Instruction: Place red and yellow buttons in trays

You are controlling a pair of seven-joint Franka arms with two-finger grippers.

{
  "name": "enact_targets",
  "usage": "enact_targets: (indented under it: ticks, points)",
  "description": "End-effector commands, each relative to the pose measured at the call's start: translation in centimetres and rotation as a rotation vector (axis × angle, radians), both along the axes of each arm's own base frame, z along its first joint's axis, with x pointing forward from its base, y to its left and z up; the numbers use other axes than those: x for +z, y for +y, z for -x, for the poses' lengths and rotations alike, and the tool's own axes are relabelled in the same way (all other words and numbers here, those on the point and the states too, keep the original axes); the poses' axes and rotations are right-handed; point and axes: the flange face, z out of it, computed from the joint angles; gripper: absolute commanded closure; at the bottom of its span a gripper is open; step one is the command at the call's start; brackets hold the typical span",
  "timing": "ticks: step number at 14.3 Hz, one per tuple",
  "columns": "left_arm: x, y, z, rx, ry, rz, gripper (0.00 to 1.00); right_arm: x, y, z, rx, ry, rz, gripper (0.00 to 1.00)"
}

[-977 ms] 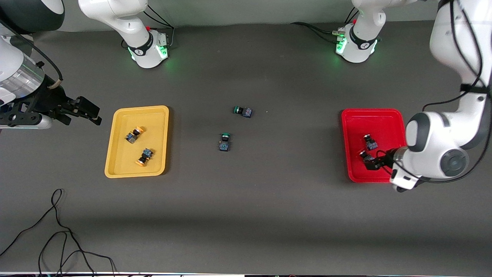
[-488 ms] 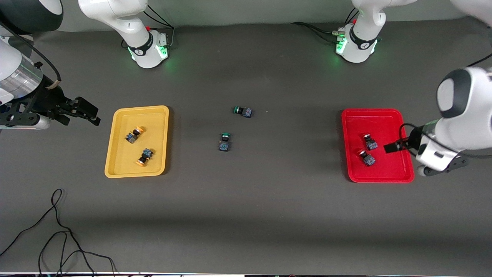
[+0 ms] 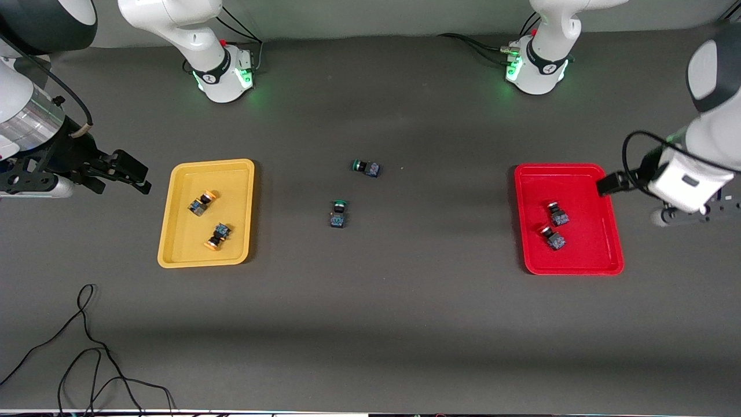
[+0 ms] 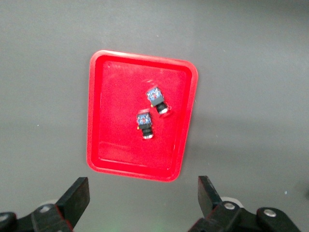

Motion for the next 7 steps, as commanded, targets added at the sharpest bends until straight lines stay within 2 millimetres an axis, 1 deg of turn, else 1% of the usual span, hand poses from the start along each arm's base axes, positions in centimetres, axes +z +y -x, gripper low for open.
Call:
enact_targets:
  ticks: [1, 2, 3, 5, 6, 7]
  points:
    - [1.9, 1.0, 1.8, -0.014, 0.005, -0.028, 0.0, -0.1, -0.2, 0.2, -0.004, 0.0, -0.015, 0.0]
    - [1.7, 2.3, 1.8, -0.001, 0.016, -0.024, 0.0, 0.0, -0.5, 0.2, -0.012, -0.001, -0.015, 0.0]
    - [1.6, 2.9, 1.8, 0.012, 0.02, -0.025, 0.0, 0.0, -0.9, 0.3, -0.014, 0.003, -0.014, 0.0]
    - [2.0, 3.1, 2.0, 0.014, 0.024, -0.025, 0.0, 0.0, -0.8, 0.4, -0.007, 0.009, -0.013, 0.0]
    - [2.1, 4.5, 2.1, 0.038, 0.027, -0.018, 0.0, -0.1, -0.7, 0.4, -0.006, 0.011, -0.013, 0.0]
    - [2.3, 4.6, 2.1, 0.019, 0.025, -0.014, 0.0, -0.1, -0.6, 0.4, -0.003, 0.011, -0.013, 0.0]
